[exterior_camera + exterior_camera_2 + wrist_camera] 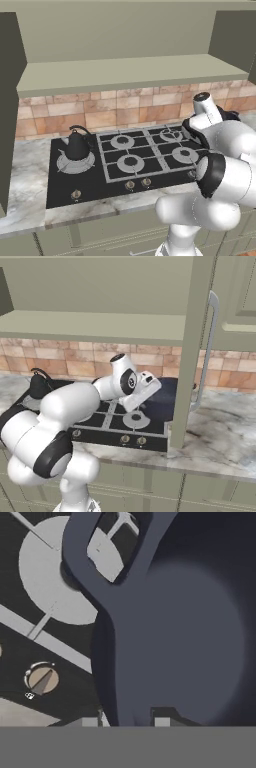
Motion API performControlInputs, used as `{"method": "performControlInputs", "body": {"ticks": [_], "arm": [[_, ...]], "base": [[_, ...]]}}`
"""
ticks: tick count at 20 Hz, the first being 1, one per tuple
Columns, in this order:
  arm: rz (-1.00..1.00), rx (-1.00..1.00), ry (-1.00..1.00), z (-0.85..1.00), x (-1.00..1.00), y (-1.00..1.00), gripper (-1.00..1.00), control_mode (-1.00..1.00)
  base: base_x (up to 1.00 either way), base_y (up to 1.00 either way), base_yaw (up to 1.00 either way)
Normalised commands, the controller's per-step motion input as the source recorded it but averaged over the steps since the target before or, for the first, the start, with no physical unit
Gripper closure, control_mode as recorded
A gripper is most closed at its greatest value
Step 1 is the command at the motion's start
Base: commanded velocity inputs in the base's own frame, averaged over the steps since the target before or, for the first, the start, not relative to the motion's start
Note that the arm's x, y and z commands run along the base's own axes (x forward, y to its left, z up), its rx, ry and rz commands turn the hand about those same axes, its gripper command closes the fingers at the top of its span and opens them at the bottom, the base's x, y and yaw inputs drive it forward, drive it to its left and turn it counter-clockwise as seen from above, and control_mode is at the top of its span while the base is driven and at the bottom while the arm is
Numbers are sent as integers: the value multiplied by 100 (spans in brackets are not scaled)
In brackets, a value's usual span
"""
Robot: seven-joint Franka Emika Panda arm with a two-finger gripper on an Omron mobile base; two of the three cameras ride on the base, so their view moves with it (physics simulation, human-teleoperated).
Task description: Pick the kettle from the cabinet and place it on a stove burner. Then pick the pot from the counter and place it on another stove burner. Finally, turn both burners on.
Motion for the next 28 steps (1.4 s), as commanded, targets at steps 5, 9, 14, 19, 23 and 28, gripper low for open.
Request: {"method": "performControlInputs", "body": {"ticks": [5,9,14,19,23,28], "arm": [[8,0,5,0,0,40,100,-100],[9,0,5,0,0,41,100,-100],[9,0,5,0,0,41,100,-100],[9,0,5,0,0,41,100,-100],[9,1,2,0,0,41,100,-100],[8,3,0,0,0,41,100,-100]], "base": [[0,0,0],[0,0,0],[0,0,0],[0,0,0],[0,0,0],[0,0,0]]}}
